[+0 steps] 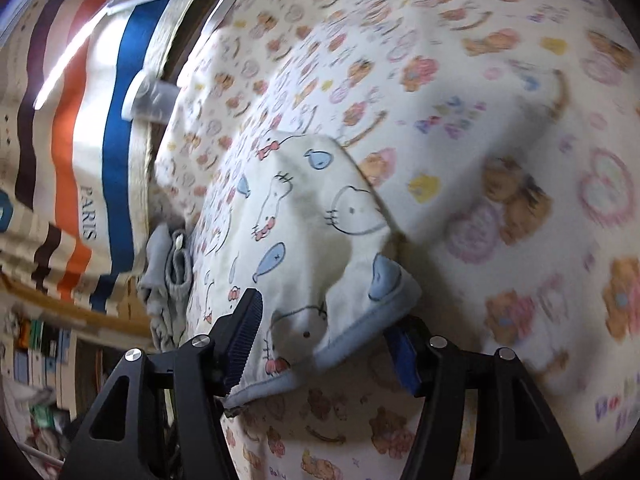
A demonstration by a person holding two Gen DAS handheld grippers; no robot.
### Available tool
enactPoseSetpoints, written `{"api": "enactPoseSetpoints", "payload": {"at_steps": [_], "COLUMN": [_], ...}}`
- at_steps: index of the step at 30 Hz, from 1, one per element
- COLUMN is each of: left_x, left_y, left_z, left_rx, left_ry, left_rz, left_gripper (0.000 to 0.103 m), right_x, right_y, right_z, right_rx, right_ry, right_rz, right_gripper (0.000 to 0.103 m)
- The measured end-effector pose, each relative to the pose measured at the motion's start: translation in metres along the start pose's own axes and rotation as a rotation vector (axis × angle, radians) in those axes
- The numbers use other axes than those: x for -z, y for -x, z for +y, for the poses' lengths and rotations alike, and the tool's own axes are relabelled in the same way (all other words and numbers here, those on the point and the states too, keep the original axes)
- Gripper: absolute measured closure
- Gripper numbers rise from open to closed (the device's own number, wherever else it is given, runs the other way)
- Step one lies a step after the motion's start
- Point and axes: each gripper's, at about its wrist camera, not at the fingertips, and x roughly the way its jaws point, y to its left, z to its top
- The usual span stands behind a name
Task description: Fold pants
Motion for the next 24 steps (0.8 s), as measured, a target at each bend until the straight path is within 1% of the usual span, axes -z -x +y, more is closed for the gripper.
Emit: {"api": "enactPoseSetpoints", "payload": {"at_steps": [1,2,3,5,7,9,13,16,18,21,24], "left_x": [-0.004,-0.009,-0.013,-0.018,-0.021,-0.021,-0.020,-0.021,-0.021,-0.021,-0.019], "left_y": [-0.004,-0.008,-0.014,-0.026,-0.040,-0.049,-0.055,-0.055,-0.056,-0.057,-0.055], "left_z": [-0.001,-0.001,-0.003,-0.006,-0.007,-0.009,-0.008,-0.007,-0.006,-0.005,-0.005], "left_rx": [0.005,0.008,0.013,0.014,0.016,0.016,0.013,0.018,0.018,0.024,0.033], "left_ry": [0.007,0.011,0.008,0.003,0.011,0.006,0.018,0.027,0.030,0.041,0.045], "left_rz": [0.004,0.008,0.015,0.038,0.068,0.086,0.088,0.089,0.091,0.090,0.076], "left_gripper": [0.060,0.063,0.068,0.071,0.077,0.077,0.077,0.077,0.077,0.077,0.077], "right_x": [-0.002,-0.004,-0.007,-0.009,-0.011,-0.010,-0.009,-0.007,-0.006,-0.002,0.000], "right_y": [-0.001,-0.003,-0.005,-0.007,-0.009,-0.010,-0.017,-0.017,-0.019,-0.022,-0.020], "right_z": [0.001,0.002,0.003,0.002,0.002,0.003,-0.001,0.002,0.003,0.002,0.000], "right_rx": [-0.007,-0.016,-0.027,-0.041,-0.092,-0.121,-0.126,-0.133,-0.146,-0.176,-0.169], "right_ry": [0.011,0.015,0.013,-0.002,-0.020,-0.018,-0.025,-0.015,-0.020,-0.067,-0.093], "right_rz": [0.013,0.031,0.054,0.080,0.123,0.142,0.179,0.173,0.189,0.230,0.193], "right_gripper": [0.038,0.033,0.032,0.031,0.031,0.031,0.033,0.032,0.032,0.032,0.032]}}
